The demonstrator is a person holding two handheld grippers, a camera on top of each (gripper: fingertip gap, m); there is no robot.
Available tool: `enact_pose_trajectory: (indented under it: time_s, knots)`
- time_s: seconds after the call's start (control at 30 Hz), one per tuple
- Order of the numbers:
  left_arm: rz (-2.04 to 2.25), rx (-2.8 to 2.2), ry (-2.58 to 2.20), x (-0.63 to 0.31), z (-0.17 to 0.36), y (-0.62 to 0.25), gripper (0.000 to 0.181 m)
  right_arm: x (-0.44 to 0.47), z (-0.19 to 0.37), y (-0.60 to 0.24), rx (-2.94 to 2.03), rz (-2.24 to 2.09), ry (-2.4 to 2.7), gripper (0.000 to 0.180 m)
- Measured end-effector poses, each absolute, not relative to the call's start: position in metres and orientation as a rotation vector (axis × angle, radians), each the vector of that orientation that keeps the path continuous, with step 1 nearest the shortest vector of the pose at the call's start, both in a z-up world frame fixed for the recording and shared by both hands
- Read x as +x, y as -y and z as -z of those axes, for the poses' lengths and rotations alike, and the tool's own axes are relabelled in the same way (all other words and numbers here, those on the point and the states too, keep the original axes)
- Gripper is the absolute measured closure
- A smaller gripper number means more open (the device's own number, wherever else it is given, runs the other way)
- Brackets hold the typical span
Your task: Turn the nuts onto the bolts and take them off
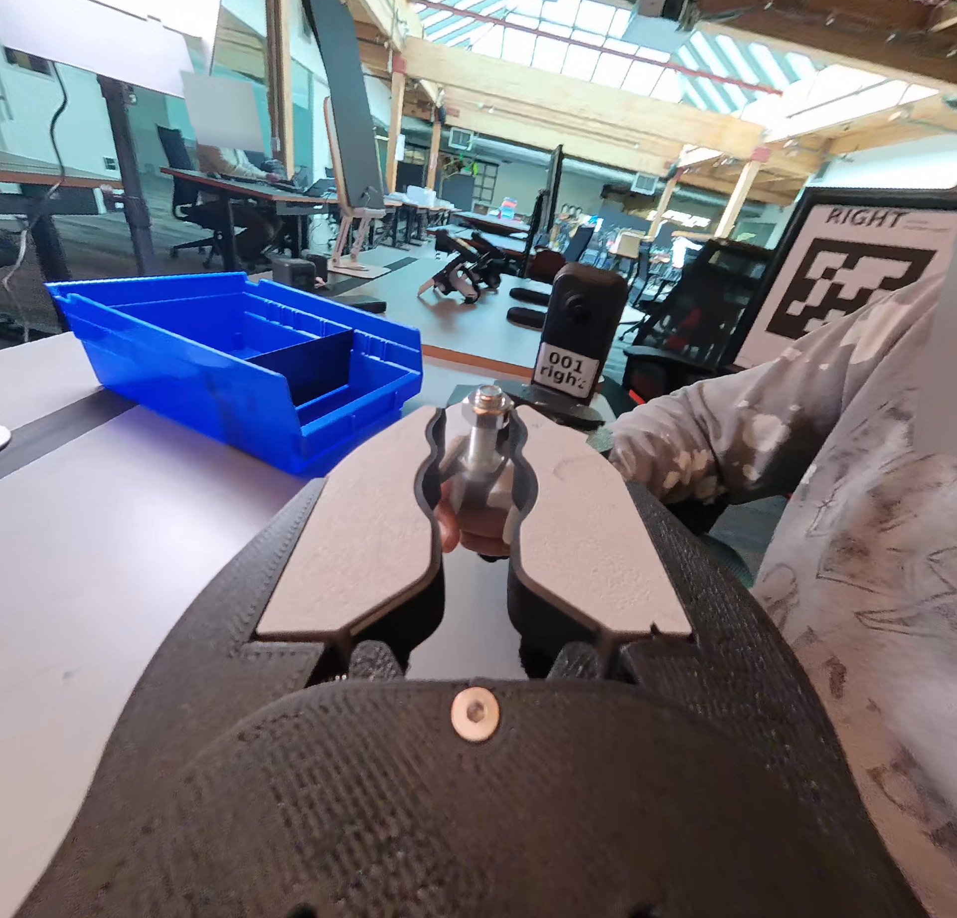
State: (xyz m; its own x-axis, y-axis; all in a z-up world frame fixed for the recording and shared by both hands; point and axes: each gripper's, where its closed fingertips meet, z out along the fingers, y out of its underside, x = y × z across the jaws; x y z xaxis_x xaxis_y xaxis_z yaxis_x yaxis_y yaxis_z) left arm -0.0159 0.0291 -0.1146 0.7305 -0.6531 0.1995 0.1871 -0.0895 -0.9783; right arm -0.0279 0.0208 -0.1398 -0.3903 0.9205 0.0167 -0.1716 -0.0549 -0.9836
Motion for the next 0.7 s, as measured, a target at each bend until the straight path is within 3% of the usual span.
enact_pose_trajectory:
  time_s: [0.07,0.13,0.37,0.53,0.57,0.7]
  knots:
    - [0.712,-1.510,-0.391,-0.020,0.114,-0.030,0.159,-0.027,0.137,-0.022,-0.873,-1.610,1.323,0.161]
    - [0.615,-1.549,-0.311,-0.038,0.117,-0.037,0.174,-0.023,0.133,-0.022,-0.840,-1.622,1.315,0.161]
    - [0.743,-1.484,-0.376,-0.020,0.107,-0.026,0.154,-0.027,0.137,-0.022,-0.862,-1.595,1.327,0.161]
    - [0.677,-1.521,-0.384,-0.022,0.112,-0.030,0.159,-0.025,0.133,-0.023,-0.867,-1.647,1.297,0.161]
    - [0.629,-1.540,-0.329,-0.032,0.113,-0.035,0.173,-0.023,0.130,-0.023,-0.853,-1.668,1.285,0.161]
    - [0.689,-1.505,-0.313,-0.035,0.109,-0.032,0.165,-0.023,0.129,-0.024,-0.850,-1.656,1.288,0.161]
